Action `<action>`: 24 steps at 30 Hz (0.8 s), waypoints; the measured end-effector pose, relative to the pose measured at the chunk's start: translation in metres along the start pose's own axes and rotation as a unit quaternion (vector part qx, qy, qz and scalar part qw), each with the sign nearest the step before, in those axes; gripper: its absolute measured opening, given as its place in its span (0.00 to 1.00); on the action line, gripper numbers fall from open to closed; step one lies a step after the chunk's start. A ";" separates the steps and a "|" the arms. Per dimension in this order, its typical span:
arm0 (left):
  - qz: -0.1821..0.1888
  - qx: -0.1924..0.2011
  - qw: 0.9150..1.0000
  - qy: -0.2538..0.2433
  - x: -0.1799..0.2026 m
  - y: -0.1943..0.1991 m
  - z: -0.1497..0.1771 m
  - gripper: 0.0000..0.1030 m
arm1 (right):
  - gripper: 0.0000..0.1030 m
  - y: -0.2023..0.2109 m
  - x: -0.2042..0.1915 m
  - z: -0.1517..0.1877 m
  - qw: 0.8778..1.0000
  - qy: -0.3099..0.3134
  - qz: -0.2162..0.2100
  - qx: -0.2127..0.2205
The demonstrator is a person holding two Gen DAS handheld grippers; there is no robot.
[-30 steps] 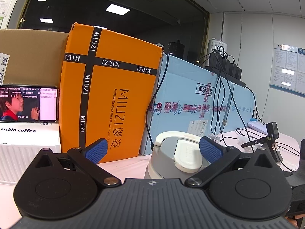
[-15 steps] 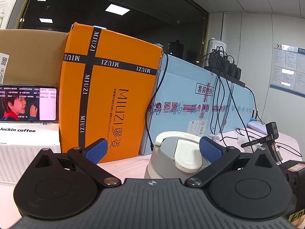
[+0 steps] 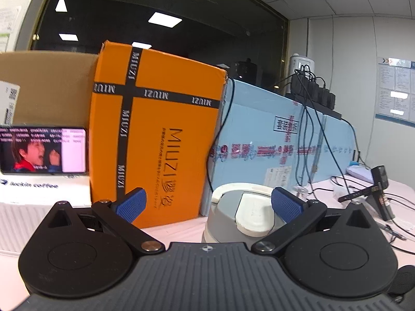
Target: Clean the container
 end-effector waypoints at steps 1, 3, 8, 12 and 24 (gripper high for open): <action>-0.011 0.007 1.000 0.000 0.000 0.001 0.000 1.00 | 0.61 0.004 0.001 0.002 1.000 0.001 0.002 0.006; -0.022 0.023 0.999 0.011 -0.004 0.004 0.000 1.00 | 0.67 0.011 0.002 0.005 1.000 0.001 0.005 0.022; -0.028 0.075 0.994 0.076 -0.021 0.017 -0.004 1.00 | 0.90 0.036 0.004 0.007 0.997 0.011 0.003 0.079; -0.041 0.122 0.987 0.094 -0.024 0.031 -0.006 1.00 | 0.96 0.060 0.014 0.005 0.987 -0.004 0.008 0.161; -0.199 0.183 0.963 -0.007 0.002 0.047 0.011 1.00 | 1.00 0.061 0.086 -0.008 0.922 -0.133 0.140 0.336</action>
Point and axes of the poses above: each gripper's, at about its wrist camera, not at the fingertips, and y roughly against the way its jaws point, x to its right, z to its underside, the point moved 2 cm from there along -y, roughly the way its jaws point, and after that the axes turned 5 degrees about -x, right-handed, at the moved point
